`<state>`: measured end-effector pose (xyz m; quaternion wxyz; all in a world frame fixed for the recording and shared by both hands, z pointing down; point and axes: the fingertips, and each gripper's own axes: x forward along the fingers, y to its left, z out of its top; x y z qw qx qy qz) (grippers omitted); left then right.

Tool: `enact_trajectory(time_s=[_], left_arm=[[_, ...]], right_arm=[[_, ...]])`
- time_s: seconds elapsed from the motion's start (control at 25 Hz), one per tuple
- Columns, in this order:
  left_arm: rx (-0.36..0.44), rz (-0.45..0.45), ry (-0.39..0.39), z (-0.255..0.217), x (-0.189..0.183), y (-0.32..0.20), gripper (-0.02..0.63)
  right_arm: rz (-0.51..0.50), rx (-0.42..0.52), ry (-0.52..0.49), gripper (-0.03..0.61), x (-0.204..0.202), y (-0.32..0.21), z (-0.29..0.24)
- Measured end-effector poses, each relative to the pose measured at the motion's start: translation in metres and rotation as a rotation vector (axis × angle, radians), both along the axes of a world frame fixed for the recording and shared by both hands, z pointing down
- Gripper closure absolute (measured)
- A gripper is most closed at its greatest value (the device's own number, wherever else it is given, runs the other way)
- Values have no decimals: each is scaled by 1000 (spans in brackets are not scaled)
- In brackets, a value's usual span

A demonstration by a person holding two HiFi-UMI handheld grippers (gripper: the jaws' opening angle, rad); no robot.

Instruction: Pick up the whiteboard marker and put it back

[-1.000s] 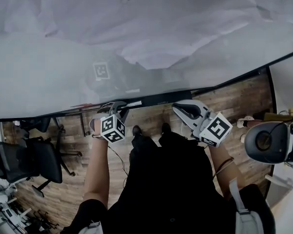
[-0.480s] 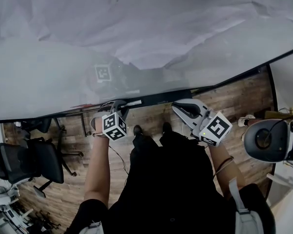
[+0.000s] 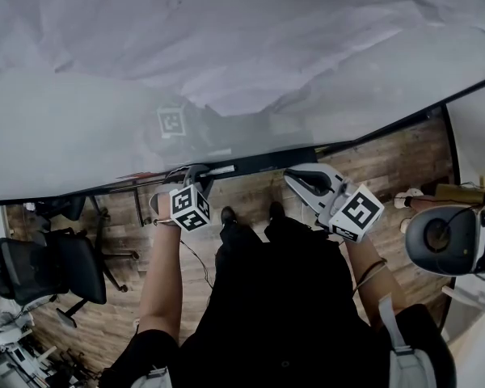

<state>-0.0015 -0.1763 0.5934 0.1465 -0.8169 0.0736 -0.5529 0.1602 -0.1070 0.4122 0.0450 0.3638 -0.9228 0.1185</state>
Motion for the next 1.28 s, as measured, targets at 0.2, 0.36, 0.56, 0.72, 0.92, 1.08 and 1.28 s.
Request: enact_trajectory(time_s=[0.2,0.36,0.56,0.72,0.92,1.08,1.28], left_arm=[[3,0,3,0,-3,0,534],[14,-8,20,-5,-2,3,528],[52,-31,59,-15,-3,7,528],[88,-60,126,-30,-1,10,528],[102,-154,347,-78,8,12,528],[103,-234,578,-132,12,11,542],[105,-295,881,-206,2,8,580]], right_arm=[[3,-1,2,554,-2,0,1],[5,5,-1,554,-1,4,-1],[1,1,2,554,-1,4,0],[-8,3,0,554,-3,-1,0],[-34,12,6,554,-9,-4,-3],[-73,31,11,554,-19,-8,-10],[-148,55,21,554,-40,-10,-19]])
